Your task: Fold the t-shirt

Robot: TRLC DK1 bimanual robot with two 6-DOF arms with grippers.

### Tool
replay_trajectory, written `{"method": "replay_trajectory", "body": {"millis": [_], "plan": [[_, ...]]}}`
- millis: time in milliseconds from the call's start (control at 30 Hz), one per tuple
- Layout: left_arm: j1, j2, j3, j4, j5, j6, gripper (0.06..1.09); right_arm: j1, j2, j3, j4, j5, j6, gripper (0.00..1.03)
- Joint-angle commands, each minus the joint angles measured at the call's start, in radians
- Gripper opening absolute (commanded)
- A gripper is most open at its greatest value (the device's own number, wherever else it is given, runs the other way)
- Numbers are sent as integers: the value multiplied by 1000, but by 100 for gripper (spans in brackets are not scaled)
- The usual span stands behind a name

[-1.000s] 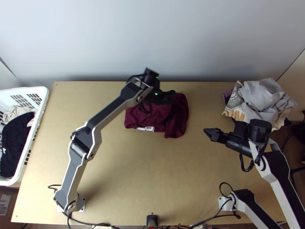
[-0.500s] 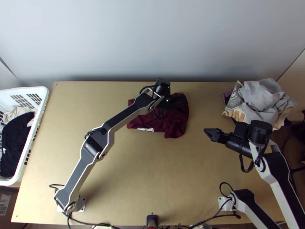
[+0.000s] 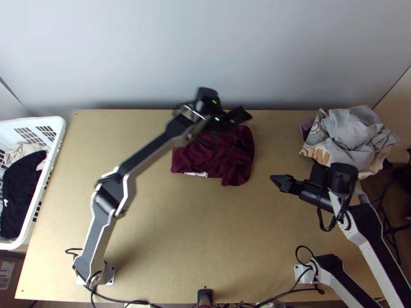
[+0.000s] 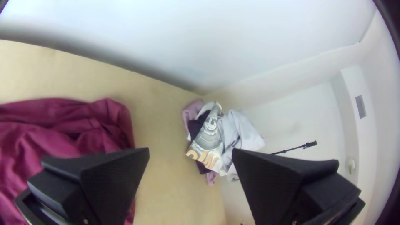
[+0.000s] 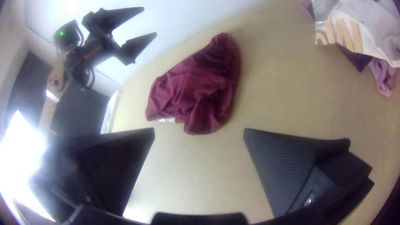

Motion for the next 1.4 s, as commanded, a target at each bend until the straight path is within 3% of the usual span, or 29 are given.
{"method": "replay_trajectory", "body": {"millis": [0,167,333,533,1000,1267,1367], "plan": [[135,-144,-69,-234,29,218,103,16,44,-72,127,5,22,99],[252,-294,-221,-342,29,382,103,19,217,-115,325,4,91,99],[401,-475,-380,-349,29,421,103,25,568,-33,490,-53,176,99],[526,-647,-538,-351,42,448,102,18,769,102,544,-102,216,99],[660,-811,-679,-351,52,448,102,54,1032,305,549,-148,211,99],[689,-886,-738,-342,50,464,102,151,1168,514,546,-170,252,99],[709,-897,-759,-342,50,476,102,185,1233,650,446,-179,251,96]]}}
